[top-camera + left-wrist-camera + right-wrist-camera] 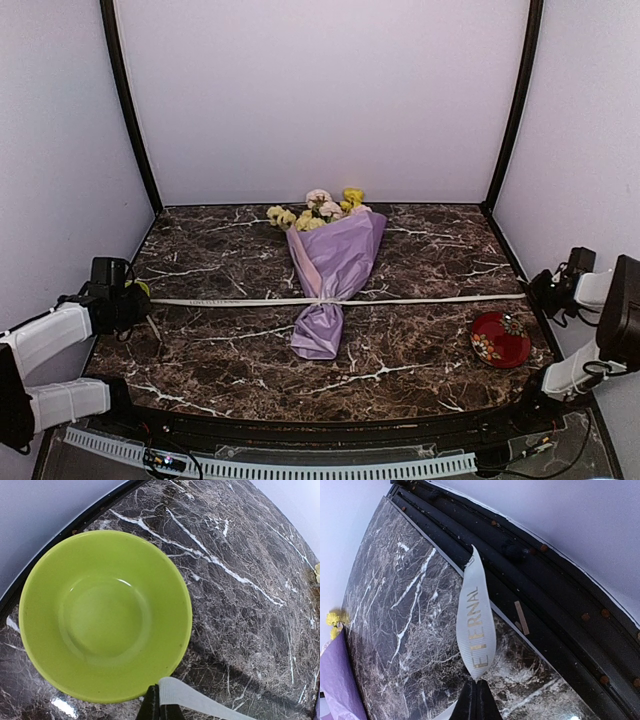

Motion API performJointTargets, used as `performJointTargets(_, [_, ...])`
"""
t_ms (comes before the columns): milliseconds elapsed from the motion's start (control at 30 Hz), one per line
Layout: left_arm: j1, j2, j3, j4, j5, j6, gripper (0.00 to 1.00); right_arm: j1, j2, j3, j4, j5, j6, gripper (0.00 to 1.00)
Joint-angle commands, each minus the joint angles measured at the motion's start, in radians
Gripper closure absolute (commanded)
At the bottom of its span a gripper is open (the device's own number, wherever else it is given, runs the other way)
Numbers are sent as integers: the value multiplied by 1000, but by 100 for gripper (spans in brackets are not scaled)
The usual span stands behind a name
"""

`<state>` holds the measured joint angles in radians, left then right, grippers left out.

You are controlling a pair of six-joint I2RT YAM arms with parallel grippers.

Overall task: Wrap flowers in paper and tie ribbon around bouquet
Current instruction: Tie the ribbon around the folded bouquet.

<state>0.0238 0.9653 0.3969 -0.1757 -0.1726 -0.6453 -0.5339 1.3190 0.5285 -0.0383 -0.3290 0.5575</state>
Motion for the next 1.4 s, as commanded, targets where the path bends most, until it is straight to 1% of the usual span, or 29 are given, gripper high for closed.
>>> performJointTargets(0, [79,-66,-47,-34,-47,-23,100,-57,-20,3,83,87,7,100])
performJointTargets(100, [116,-65,-48,-33,-39,-10,100,-84,-42,13,71,87,5,100])
performJointTargets(300, [130,-28,-26,-17,-43,8,100,-114,-58,22,62,85,2,100])
performJointTargets(400, [142,-55,-30,-30,-59,1,100,-143,-51,24,69,60,12,100])
performJointTargets(533, [204,-115,-36,-63,-71,-25,100,-178,-50,13,82,39,26,100])
performJointTargets(667, [235,-160,-42,-73,-79,-32,100,-181,-70,9,80,61,24,100])
performJointTargets(933, [246,-132,-58,-62,-62,-47,100,-200,-73,-2,86,71,32,100])
performJointTargets(1133, [276,-151,-58,-69,-50,-51,100,-227,-112,-19,98,76,41,100])
performJointTargets(1367, [280,-173,-52,-75,-58,-32,100,-228,-108,-21,108,56,41,100])
